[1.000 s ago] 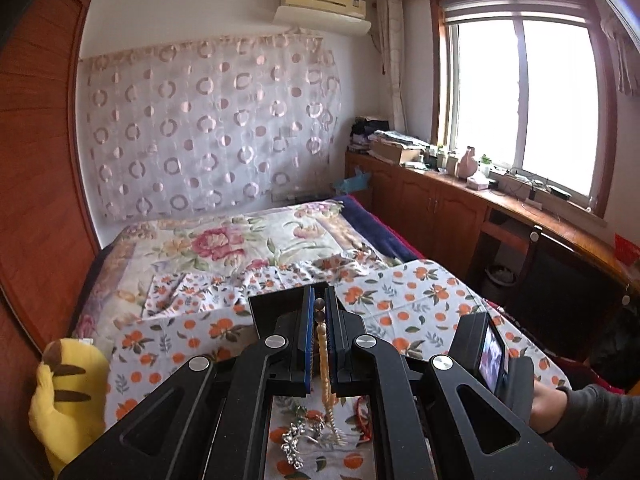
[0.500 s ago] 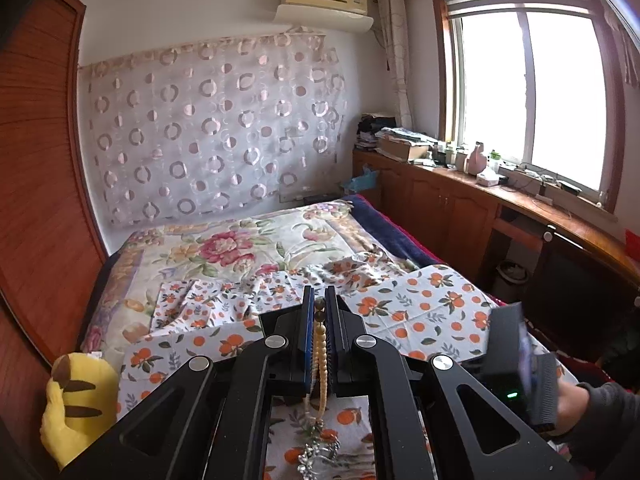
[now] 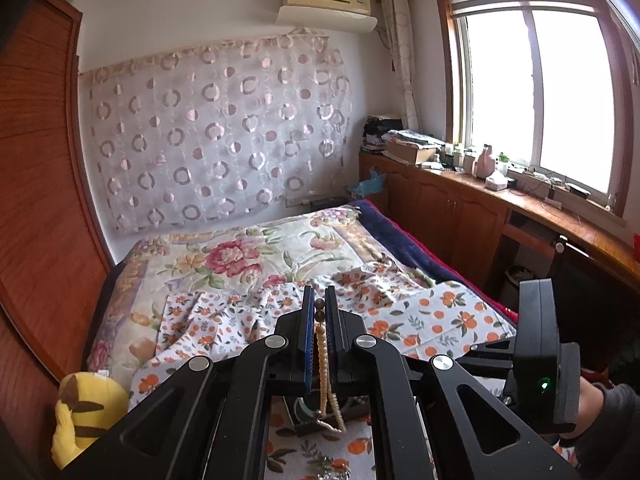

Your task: Organize jewelry

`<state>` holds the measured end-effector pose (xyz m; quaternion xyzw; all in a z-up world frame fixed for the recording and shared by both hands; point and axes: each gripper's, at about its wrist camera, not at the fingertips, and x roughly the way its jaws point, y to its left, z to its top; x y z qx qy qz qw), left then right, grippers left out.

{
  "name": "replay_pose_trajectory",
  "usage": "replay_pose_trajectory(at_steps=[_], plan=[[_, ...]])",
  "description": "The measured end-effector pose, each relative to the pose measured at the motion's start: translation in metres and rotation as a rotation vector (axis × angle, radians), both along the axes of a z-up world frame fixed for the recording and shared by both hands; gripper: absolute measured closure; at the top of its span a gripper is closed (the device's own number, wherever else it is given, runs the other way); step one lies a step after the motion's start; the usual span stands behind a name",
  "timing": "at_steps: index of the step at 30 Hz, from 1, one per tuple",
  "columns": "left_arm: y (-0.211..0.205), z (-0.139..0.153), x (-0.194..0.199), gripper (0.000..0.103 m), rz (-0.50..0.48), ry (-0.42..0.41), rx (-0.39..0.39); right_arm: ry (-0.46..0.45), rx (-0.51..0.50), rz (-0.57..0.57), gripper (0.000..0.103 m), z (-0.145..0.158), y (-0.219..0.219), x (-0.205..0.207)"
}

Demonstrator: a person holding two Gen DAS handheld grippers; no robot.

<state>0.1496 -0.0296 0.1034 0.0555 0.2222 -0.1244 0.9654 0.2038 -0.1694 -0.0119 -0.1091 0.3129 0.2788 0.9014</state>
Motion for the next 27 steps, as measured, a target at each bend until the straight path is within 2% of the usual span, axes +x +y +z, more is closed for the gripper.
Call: replay_pose_trajectory(at_steps=[13, 27], plan=[[-0.002, 0.017, 0.020, 0.098, 0.021, -0.015, 0.022, -0.003, 0.046, -0.048, 0.095, 0.012, 0.004, 0.031], [-0.001, -0.033, 0.045, 0.098, 0.037, 0.098, 0.042, 0.046, 0.011, -0.067, 0.095, -0.020, 0.021, 0.049]])
